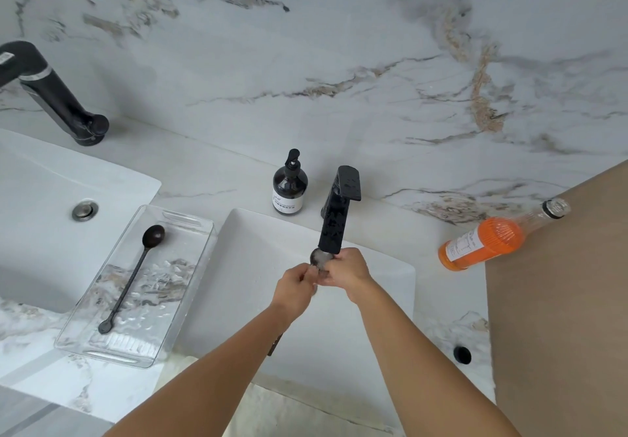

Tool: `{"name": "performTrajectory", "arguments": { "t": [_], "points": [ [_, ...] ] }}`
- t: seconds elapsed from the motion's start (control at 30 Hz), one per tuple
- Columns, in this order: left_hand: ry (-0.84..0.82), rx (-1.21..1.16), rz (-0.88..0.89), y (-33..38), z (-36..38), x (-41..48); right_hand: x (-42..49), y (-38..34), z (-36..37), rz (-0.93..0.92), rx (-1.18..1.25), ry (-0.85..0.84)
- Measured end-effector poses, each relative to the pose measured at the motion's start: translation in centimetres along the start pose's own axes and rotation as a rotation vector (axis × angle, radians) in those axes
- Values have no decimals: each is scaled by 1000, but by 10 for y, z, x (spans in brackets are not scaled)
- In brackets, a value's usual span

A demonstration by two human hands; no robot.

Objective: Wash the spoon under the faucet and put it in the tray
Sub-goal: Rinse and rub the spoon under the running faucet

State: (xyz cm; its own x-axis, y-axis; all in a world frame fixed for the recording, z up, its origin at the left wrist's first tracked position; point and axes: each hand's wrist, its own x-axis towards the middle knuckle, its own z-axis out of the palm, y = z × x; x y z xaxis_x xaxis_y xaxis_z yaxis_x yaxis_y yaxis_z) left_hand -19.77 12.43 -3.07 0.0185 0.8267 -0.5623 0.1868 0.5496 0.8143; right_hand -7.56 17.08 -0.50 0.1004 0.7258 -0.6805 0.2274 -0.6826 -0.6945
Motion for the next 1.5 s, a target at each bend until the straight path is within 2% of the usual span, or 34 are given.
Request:
{"name": "performTrajectory", "arguments": {
  "t": [0.1,0.17,0.27,0.33,0.4,0.47,0.53,0.57,0.67,0.73,0.77,0.83,0.9,0.97,1.0,1.07,1.17,1.23,1.3,1.4,1.5],
  "points": [
    [11,32,-45,8,3,4,-1,1,1,-38,-185,151],
    [20,134,-92,11,0,6,-1,-1,-3,-54,-231,84],
    [61,323,-134,16,-3,7,-3,-7,-7,-52,-129,-140],
    [84,370,-99,21,0,9,-1,-6,-7,-103,-211,-95],
    [-3,286,-52,27,4,14,-2,-4,-6,-158,-317,51],
    [-200,49,-83,32,6,17,-3,-3,-9,-223,-412,169],
    [-316,-123,-144,35,3,17,-4,-3,-11,-254,-489,174],
    [-306,-140,-161,34,4,17,-3,-4,-12,-253,-499,146],
    [-99,-15,-175,29,8,16,-2,-6,-11,-224,-382,27],
    [-23,42,-181,27,9,15,-4,-4,-8,-207,-252,12],
    [-44,33,-183,27,9,15,-6,-2,-7,-210,-209,43],
    [-190,-68,-203,29,7,14,-9,1,-9,-206,-162,89],
    [-368,-157,-249,32,3,13,-12,3,-14,-156,-83,6],
    [-457,-229,-293,31,0,11,-12,4,-20,-116,9,-118],
    [-463,-269,-299,30,1,11,-12,4,-21,-114,34,-142],
    [-386,-291,-262,27,7,11,-13,4,-21,-138,37,-79],
    [-178,-78,-190,27,17,12,-13,4,-12,-179,-132,152],
    [-115,11,-180,24,17,13,-14,1,-8,-221,-212,208],
    [-129,-41,-161,21,11,15,-15,-3,-8,-238,-193,137],
    [-268,-194,-125,20,1,13,-18,-6,-12,-200,-79,-15],
    [-385,-311,-79,18,0,8,-20,-7,-20,-186,-13,-64]
  ]
}}
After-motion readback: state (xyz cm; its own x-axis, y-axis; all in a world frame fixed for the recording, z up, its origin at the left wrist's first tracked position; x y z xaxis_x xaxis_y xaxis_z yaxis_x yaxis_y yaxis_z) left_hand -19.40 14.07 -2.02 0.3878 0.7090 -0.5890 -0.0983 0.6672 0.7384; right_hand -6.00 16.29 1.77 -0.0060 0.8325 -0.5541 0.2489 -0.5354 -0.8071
